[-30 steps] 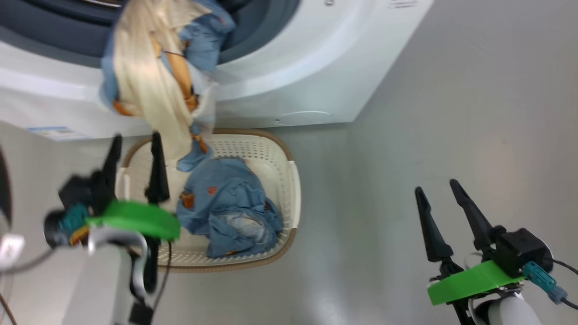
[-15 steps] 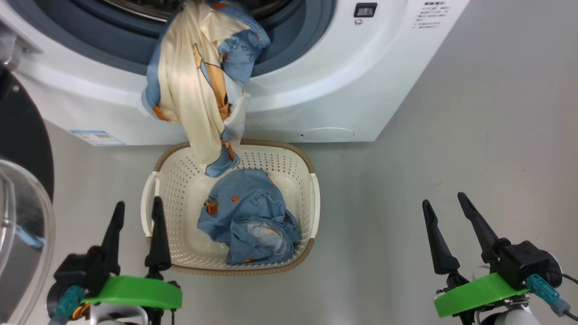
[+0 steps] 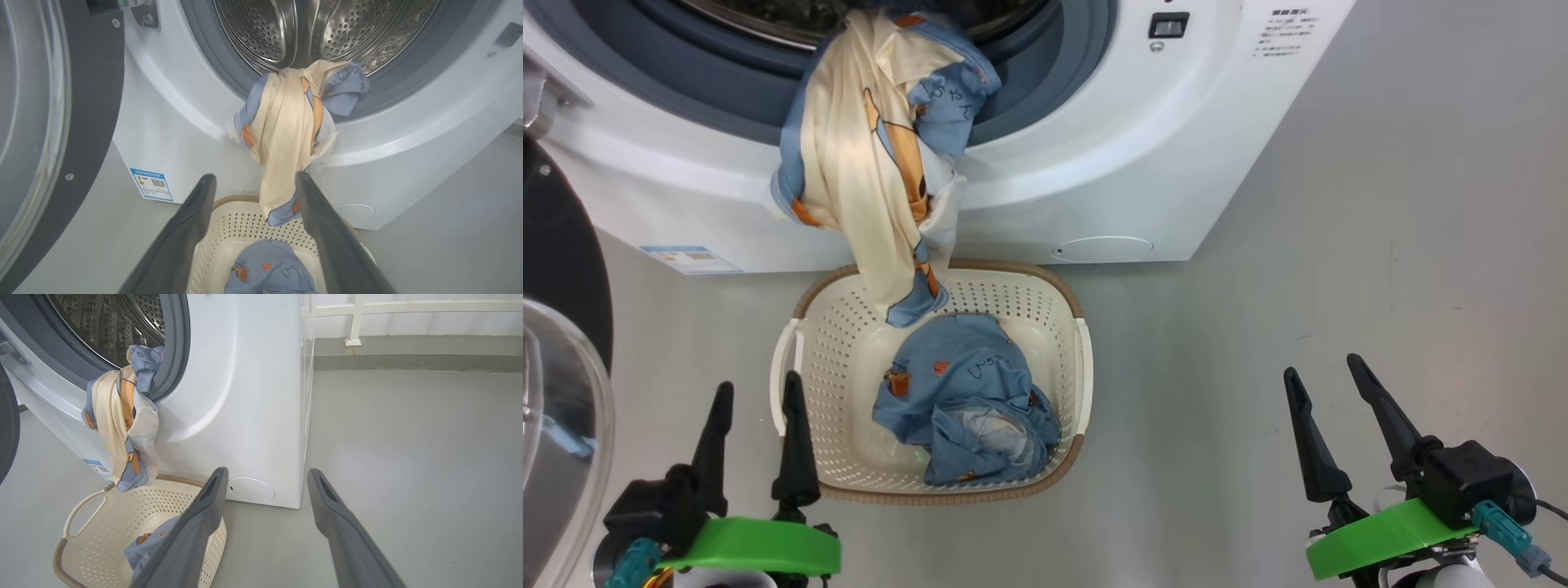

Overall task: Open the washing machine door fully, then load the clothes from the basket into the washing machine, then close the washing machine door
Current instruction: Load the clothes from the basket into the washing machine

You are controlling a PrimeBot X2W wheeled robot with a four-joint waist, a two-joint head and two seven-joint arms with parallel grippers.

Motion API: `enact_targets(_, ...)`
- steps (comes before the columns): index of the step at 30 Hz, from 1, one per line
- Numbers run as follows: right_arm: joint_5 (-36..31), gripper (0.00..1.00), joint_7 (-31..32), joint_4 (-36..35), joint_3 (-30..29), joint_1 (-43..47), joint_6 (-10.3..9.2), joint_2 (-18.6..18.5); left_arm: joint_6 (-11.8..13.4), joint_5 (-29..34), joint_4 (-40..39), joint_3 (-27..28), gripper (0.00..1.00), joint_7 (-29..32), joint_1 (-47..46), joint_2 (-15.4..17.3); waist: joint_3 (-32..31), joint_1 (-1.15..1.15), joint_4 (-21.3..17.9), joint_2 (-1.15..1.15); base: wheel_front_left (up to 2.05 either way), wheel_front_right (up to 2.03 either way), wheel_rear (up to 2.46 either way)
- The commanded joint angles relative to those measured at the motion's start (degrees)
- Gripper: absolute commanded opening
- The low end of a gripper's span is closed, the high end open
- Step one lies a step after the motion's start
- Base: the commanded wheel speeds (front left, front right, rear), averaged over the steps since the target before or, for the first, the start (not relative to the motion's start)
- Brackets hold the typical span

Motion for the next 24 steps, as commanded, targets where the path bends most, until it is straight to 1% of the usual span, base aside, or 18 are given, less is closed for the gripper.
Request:
enact_targets(1, 0.0, 1.00, -0.7, -1.4, 1.6, 1.2, 0.16, -0.1, -0.1, 0.6, -1.4, 2.2, 1.00, -0.4, 0.4, 0.5, 0.1, 0.00, -0.2, 0.00, 0.00, 0.00, 0.00)
enact_targets(9, 0.4, 1.00, -0.7, -1.4, 1.8, 1.1, 0.16, -0.1, 0.2, 0.9, -1.6, 2.8, 1.00, -0.4, 0.5, 0.5, 0.3, 0.00, -0.9, 0.00, 0.00, 0.00, 0.00)
enact_targets(13, 0.6, 1.00, -0.7, -1.5, 2.2, 0.5, 0.16, -0.1, -0.1, 0.1, -0.9, 2.9, 1.00, -0.3, -0.2, 0.5, 1.1, 0.00, -1.6, 0.00, 0.00, 0.00, 0.00)
enact_targets(20, 1.8, 1.00, -0.7, -1.9, 3.2, -0.7, 0.16, -0.1, -2.5, -2.3, 2.8, 3.2, 1.00, 0.0, -5.2, 1.5, 3.9, 0.00, -4.2, 0.00, 0.00, 0.00, 0.00)
enact_targets(24, 3.0, 1.00, -0.7, -1.9, 3.9, -1.3, 0.16, -0.1, -4.8, -4.3, 6.5, 3.2, 1.00, 0.4, -9.5, 2.2, 5.3, 0.00, -6.0, 0.00, 0.00, 0.00, 0.00)
